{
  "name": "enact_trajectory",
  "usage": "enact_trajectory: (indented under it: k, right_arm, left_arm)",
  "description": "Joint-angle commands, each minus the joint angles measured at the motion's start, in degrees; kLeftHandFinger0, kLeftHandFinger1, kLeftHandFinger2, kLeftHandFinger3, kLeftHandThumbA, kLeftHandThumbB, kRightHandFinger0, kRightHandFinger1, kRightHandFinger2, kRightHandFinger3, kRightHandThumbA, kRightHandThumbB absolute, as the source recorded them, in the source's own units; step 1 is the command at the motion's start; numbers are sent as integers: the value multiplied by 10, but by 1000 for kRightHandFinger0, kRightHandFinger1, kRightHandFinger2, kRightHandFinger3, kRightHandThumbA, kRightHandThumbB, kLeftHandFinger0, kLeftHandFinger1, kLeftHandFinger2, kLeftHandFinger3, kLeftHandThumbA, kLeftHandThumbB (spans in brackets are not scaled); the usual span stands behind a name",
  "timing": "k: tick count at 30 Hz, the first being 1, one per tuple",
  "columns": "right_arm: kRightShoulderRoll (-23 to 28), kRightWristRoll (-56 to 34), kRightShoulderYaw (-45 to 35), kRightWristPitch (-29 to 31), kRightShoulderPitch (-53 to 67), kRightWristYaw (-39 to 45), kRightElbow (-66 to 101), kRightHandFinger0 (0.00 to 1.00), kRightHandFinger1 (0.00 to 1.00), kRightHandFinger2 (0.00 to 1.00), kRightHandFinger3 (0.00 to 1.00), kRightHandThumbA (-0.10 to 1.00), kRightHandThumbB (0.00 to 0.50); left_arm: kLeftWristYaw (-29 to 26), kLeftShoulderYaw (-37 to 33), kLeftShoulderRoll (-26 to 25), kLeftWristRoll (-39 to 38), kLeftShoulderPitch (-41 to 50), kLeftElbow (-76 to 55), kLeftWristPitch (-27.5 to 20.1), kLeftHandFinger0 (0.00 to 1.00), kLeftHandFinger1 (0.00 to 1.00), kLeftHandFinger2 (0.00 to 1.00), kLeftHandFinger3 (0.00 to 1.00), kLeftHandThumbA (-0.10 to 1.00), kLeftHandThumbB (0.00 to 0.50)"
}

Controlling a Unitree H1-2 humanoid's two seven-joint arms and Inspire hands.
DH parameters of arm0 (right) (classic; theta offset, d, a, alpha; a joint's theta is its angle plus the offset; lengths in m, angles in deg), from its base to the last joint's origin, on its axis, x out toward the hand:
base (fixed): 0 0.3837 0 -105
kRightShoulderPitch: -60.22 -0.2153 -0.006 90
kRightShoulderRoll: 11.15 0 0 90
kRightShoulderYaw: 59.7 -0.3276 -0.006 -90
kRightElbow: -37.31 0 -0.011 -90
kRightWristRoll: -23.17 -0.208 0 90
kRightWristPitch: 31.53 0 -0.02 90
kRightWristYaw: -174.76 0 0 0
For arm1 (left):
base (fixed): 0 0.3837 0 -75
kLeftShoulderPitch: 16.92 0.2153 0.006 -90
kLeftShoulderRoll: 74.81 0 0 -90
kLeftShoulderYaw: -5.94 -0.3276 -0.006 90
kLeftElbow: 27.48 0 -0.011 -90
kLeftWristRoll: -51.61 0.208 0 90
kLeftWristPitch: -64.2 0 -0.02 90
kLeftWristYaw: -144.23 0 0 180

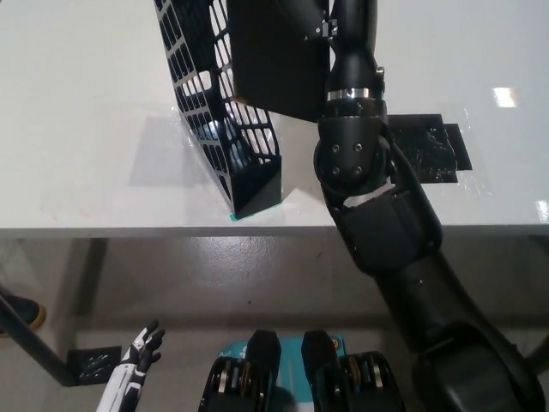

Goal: A notebook is kept standing on the table on the right hand side and a black shelf is kept on the left hand side and the robot uses its right hand to grab the notebook and places it in the shelf

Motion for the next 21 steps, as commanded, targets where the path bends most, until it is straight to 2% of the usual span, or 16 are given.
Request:
enact_trajectory:
  k: [1, 2, 5, 8, 10, 11, 15, 21]
  right_arm:
    - [-7, 6, -11, 58, -67, -49, -20, 0, 154, 634, 784, -100, 87]
    - [-8, 1, -14, 60, -68, -47, -23, 0, 161, 643, 782, -100, 78]
    - [-14, -8, -20, 66, -79, -51, -34, 0, 119, 618, 706, -100, 73]
    - [-17, -9, -24, 65, -86, -56, -40, 0, 98, 616, 704, -100, 62]
    - [-20, -4, -24, 63, -91, -63, -43, 0, 81, 612, 703, -100, 72]
    - [-21, 1, -23, 63, -94, -69, -48, 0, 77, 623, 721, -100, 62]
    - [-26, -1, -26, 70, -110, -83, -77, 0, 83, 638, 744, -100, 62]
    - [-32, -13, -32, 73, -125, -84, -76, 0, 47, 584, 702, -100, 65]
  left_arm:
    - [8, -3, -9, -2, 7, -16, -20, 1000, 1000, 1000, 1000, 1000, 151]
    - [8, -3, -9, 0, 7, -16, -20, 1000, 1000, 1000, 1000, 1000, 134]
    - [7, -4, -9, 4, 7, -17, -22, 1000, 1000, 1000, 1000, 1000, 131]
    - [7, -3, -9, 5, 6, -18, -18, 1000, 1000, 1000, 1000, 1000, 146]
    - [7, -4, -9, 6, 6, -19, -18, 1000, 1000, 1000, 1000, 1000, 136]
    - [6, -4, -9, 8, 6, -19, -19, 1000, 1000, 1000, 1000, 1000, 126]
    - [8, -5, -11, 8, 6, -19, -20, 1000, 1000, 1000, 1000, 1000, 126]
    - [9, -6, -15, 9, 3, -21, -17, 1000, 1000, 1000, 1000, 1000, 126]
